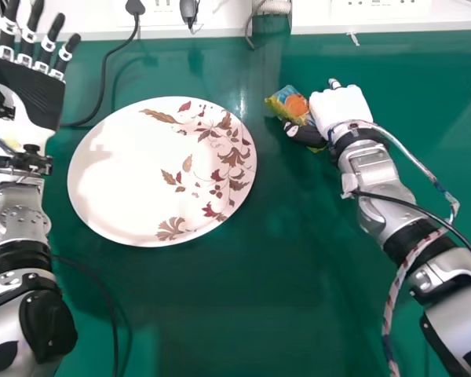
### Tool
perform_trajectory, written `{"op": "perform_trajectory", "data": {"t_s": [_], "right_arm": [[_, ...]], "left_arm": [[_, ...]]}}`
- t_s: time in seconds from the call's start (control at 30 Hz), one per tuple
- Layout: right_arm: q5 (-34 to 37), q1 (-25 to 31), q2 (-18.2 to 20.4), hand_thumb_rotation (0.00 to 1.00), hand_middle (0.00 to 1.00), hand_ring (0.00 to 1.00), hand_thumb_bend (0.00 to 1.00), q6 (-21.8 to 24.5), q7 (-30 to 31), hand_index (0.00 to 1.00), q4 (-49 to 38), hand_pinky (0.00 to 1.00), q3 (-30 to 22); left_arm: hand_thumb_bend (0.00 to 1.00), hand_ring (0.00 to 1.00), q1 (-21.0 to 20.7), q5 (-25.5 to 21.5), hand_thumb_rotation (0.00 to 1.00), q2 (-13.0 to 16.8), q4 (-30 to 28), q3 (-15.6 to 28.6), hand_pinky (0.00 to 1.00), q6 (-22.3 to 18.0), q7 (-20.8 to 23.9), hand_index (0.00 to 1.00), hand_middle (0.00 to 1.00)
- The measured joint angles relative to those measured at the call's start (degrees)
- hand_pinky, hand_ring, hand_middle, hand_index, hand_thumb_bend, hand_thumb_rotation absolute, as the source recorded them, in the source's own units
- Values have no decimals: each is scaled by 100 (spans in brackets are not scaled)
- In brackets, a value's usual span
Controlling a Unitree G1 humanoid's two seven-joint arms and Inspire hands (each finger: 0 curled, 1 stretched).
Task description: Pick up biscuit and place it in the plate
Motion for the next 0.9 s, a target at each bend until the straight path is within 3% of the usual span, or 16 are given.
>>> {"op": "perform_trajectory", "data": {"t_s": [0.13,0.23,0.33,0.4,0.57,0.77,0.9], "right_arm": [[32,135,-57,0,47,16,51,-50,81,49,-260,9,-69],[49,179,-137,0,47,17,51,-44,278,49,-504,9,-149],[153,195,-196,0,47,16,52,-40,498,49,-853,9,-308],[183,215,-253,0,47,17,52,-19,647,49,-1138,9,-418],[179,328,-436,0,47,19,52,136,1104,49,-1951,12,-699],[74,469,-536,0,47,22,52,166,1112,49,-2504,16,-921],[41,555,-533,0,47,22,52,160,1102,49,-2838,17,-1079]], "left_arm": [[100,72,-8,5,68,40,95,0,57,8,-65,95,74],[100,68,-9,7,66,85,164,0,50,-22,-171,94,72],[100,57,-15,14,64,109,217,0,43,-122,-222,91,66],[100,57,-19,15,64,112,247,0,41,-162,-222,90,67],[100,60,-75,47,65,208,520,-1,44,-276,-337,85,71],[100,61,-160,112,69,320,792,-6,45,-421,-521,81,72],[97,61,-164,123,66,328,856,-8,47,-425,-548,81,72]]}}
